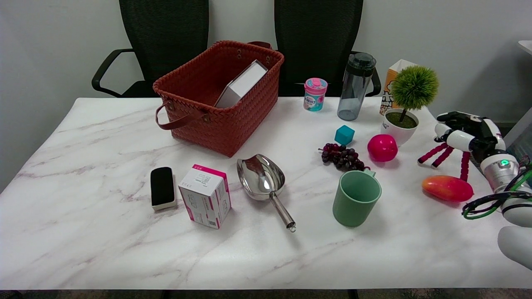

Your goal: Pick up the flexible tripod.

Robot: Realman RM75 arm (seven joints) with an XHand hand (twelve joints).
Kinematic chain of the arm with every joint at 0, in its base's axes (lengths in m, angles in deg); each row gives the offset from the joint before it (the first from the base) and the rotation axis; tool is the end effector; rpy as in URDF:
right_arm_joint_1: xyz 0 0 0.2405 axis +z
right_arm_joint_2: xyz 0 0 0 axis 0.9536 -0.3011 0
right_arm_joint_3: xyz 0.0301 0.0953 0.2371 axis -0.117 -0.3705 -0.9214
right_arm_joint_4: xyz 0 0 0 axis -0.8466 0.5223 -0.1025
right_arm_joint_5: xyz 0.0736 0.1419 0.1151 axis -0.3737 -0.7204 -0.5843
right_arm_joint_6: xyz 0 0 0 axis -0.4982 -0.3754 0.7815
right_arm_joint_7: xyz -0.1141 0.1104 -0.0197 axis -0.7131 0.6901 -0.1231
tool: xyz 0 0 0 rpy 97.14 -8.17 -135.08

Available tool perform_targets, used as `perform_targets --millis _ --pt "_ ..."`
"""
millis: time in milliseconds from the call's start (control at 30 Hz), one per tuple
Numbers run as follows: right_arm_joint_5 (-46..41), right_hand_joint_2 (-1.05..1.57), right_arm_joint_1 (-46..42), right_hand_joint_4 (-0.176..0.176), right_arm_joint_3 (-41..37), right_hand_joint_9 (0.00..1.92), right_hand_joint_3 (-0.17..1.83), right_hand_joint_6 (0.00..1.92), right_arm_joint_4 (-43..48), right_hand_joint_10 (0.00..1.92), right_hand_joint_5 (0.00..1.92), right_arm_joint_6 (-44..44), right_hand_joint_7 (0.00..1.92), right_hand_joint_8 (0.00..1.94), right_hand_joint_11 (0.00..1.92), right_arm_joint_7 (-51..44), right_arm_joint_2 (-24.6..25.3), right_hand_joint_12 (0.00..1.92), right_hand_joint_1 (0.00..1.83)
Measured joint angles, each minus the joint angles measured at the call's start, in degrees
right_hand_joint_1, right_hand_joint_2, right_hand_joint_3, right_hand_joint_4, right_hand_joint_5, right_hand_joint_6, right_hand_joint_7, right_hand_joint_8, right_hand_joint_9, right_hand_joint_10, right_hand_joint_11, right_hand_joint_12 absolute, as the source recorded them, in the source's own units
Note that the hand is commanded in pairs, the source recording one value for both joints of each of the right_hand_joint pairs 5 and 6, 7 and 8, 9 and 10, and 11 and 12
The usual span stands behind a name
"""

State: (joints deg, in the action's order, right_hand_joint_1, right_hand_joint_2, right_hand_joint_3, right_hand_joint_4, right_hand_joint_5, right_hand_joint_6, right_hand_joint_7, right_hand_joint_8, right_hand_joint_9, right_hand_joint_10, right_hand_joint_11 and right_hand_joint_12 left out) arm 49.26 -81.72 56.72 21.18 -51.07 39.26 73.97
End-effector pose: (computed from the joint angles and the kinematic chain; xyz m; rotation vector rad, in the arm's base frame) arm -0.2723 -0.2400 0.6007 0.8910 -0.5939 1.2084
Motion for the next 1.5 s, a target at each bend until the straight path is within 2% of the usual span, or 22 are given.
perform_targets --millis 233,300,367,667,867,933,1000,1100,1500 --pt "0.1 1.08 0.1 0.000 -1.2 1.15 0.57 0.89 0.7 1.15 0.89 0.7 1.21 1.21 0.98 0.0 0.0 0.98 1.29" --pt "0.1 0.93 0.1 0.000 -1.5 1.03 0.66 0.88 0.9 1.03 0.88 0.8 1.17 1.17 0.96 0.0 0.0 0.96 1.30" --pt "0.2 0.89 0.1 0.000 -1.7 0.99 0.70 0.86 1.1 0.99 0.86 1.0 1.16 1.16 0.94 0.0 0.0 0.94 1.30" --pt "0.1 0.92 0.1 0.000 -1.9 0.98 0.69 0.84 1.5 0.98 0.84 1.3 1.15 1.15 0.93 0.1 0.0 0.93 1.29" --pt "0.0 1.07 0.1 0.000 -1.8 1.07 0.57 0.86 1.7 1.07 0.86 1.4 1.19 1.19 0.91 0.3 0.0 0.91 1.25" --pt "0.0 1.08 0.1 0.000 -1.7 1.18 0.53 0.95 1.7 1.18 0.95 1.4 1.30 1.30 0.88 0.3 -0.1 0.88 1.22" --pt "-0.1 1.13 0.1 0.000 -1.7 1.33 0.54 1.13 1.7 1.33 1.13 1.4 1.45 1.45 0.99 0.3 -0.1 0.99 1.19" --pt "-0.1 1.17 0.1 0.000 -1.6 1.41 0.53 1.18 1.8 1.41 1.18 1.4 1.51 1.51 1.04 0.3 -0.1 1.04 1.19" --pt "-0.2 1.33 0.1 0.000 -1.4 1.45 0.51 1.23 2.0 1.45 1.23 1.4 1.56 1.56 1.09 0.4 -0.1 1.09 1.19"
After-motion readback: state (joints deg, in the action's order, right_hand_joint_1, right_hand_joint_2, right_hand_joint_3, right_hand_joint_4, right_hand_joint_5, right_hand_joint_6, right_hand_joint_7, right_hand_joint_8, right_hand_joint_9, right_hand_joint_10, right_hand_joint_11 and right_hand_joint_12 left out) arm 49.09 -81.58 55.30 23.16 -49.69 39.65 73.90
